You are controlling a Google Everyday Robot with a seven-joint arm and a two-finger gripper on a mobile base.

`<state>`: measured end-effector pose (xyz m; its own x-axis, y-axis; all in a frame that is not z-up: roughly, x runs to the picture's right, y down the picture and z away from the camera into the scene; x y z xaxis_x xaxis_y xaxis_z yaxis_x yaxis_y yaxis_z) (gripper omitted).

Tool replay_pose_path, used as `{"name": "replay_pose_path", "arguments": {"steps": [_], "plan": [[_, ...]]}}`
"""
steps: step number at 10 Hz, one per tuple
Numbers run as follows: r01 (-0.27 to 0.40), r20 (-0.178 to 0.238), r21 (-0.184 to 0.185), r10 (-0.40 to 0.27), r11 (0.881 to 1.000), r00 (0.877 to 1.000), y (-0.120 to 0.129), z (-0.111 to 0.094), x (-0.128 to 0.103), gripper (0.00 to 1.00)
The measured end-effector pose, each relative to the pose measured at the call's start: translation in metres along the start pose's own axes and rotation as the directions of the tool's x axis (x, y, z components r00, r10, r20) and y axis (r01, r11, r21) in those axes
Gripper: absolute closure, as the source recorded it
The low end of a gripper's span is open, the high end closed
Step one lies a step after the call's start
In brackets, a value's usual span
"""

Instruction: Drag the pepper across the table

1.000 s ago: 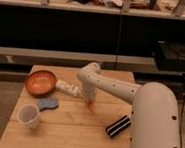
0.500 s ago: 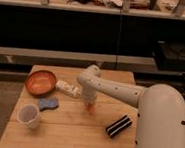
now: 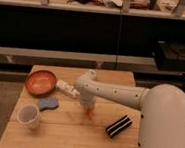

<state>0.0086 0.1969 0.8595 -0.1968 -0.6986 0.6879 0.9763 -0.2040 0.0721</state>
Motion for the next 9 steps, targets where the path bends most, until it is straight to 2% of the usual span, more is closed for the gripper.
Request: {"name": "replay_pose_path", "arguments": {"steps": [4,9], "plan": [[0.045,0.013,0.035,-0.046,0.998,0.999,-0.010,-0.005,-0.021,1.00],[0.078,0.022,0.059,-0.079,0.995,0.997,-0.018,0.004,-0.035,1.00]]}}
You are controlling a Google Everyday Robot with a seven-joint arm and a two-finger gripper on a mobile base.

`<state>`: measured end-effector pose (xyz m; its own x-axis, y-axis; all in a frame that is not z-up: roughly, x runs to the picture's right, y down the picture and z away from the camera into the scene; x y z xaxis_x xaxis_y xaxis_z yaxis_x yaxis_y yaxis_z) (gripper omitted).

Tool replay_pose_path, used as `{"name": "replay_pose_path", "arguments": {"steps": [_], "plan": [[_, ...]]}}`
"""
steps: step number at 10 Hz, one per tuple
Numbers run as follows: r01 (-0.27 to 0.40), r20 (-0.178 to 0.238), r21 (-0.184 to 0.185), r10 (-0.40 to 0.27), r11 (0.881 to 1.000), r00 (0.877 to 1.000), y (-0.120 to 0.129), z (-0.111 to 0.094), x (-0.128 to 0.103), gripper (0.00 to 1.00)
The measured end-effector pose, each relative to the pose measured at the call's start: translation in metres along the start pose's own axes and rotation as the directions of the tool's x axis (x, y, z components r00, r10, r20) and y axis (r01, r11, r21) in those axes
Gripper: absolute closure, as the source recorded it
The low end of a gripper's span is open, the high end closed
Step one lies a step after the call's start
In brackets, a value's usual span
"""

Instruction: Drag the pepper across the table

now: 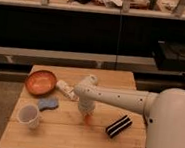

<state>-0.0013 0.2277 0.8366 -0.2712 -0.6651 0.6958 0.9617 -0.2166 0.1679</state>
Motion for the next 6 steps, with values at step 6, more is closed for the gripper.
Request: {"name": "replay_pose_path", "arguments": {"steps": [6], "plan": [[0.113,-0.006,0.026,-0.112,0.993,0.994,-0.014,0.004,-0.019,1.00]]}}
